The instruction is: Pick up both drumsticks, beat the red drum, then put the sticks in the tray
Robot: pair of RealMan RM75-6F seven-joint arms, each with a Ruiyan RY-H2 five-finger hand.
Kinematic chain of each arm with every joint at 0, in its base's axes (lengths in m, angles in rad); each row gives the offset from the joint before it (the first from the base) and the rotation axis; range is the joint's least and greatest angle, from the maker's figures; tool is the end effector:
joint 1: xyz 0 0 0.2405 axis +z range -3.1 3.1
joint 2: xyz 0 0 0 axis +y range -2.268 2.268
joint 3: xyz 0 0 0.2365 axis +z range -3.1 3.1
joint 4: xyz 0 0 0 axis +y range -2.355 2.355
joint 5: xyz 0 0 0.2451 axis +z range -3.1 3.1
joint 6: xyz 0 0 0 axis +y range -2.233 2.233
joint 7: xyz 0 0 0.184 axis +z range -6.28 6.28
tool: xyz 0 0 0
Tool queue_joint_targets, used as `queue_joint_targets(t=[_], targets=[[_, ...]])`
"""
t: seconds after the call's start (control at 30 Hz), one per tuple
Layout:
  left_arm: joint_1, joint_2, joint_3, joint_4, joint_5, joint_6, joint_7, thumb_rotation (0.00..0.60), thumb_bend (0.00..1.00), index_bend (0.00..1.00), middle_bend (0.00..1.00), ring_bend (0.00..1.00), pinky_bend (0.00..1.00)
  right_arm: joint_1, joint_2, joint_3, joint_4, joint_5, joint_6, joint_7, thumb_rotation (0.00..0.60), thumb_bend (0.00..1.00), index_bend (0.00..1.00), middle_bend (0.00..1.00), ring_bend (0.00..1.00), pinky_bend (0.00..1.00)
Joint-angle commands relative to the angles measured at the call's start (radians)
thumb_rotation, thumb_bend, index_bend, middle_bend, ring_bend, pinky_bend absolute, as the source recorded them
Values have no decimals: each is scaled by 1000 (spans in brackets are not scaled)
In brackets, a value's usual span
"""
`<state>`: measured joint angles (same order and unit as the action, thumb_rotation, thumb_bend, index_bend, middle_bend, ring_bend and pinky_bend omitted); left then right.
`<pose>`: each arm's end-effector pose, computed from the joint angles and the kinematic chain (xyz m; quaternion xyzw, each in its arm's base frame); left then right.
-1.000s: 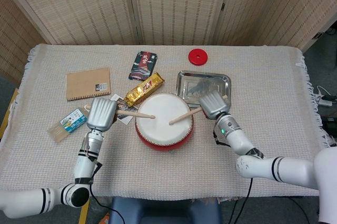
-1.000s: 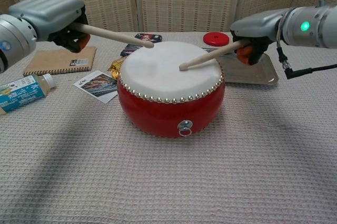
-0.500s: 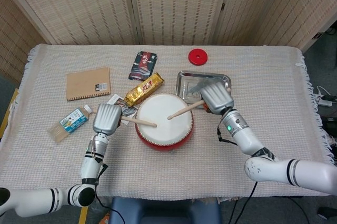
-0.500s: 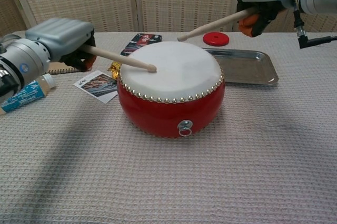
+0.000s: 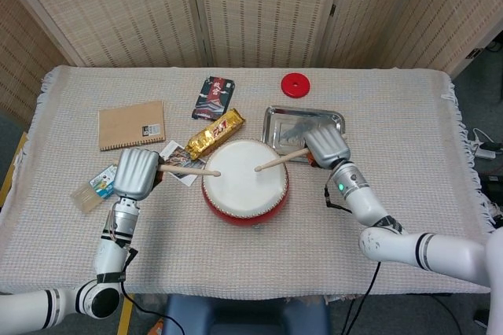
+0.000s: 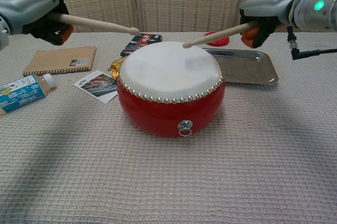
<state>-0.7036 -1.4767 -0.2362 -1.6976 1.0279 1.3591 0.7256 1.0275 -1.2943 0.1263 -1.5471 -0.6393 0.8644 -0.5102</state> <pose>-0.0988 0.3702 0.0201 -0.6608 -0.2744 -0.3931 0.5775 -0.1170 -0.4421 0.0029 0.7464 -0.3643 0.2772 0.4830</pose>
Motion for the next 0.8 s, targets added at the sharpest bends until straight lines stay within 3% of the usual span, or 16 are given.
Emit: queue_joint_targets(t=[0.03, 0.2, 0.5, 0.67, 0.8], targets=[[13, 14, 11, -6, 17, -2, -18, 600, 629, 998, 1000, 1000, 1000, -56, 56, 26, 11, 3, -12, 93, 600, 770, 1000, 1000, 1000, 1000], [27, 29, 20, -23, 47, 3, -40, 600, 627, 997, 1000, 1000, 1000, -91, 34, -7, 131, 19, -59, 121, 600, 769, 1000, 1000, 1000, 1000], [55, 52, 32, -47, 83, 19, -61, 600, 625, 995, 1000, 1000, 1000, -65, -107, -31, 349, 45, -151, 83, 600, 726, 1000, 1000, 992, 1000], [72, 73, 37, -53, 91, 22, -69, 600, 625, 994, 1000, 1000, 1000, -29, -194, -8, 452, 83, -183, 63, 600, 639, 1000, 1000, 910, 1000], [85, 90, 33, -57, 91, 26, -82, 600, 625, 994, 1000, 1000, 1000, 11, -244, 0, 527, 143, -220, 16, 600, 581, 1000, 988, 800, 941]])
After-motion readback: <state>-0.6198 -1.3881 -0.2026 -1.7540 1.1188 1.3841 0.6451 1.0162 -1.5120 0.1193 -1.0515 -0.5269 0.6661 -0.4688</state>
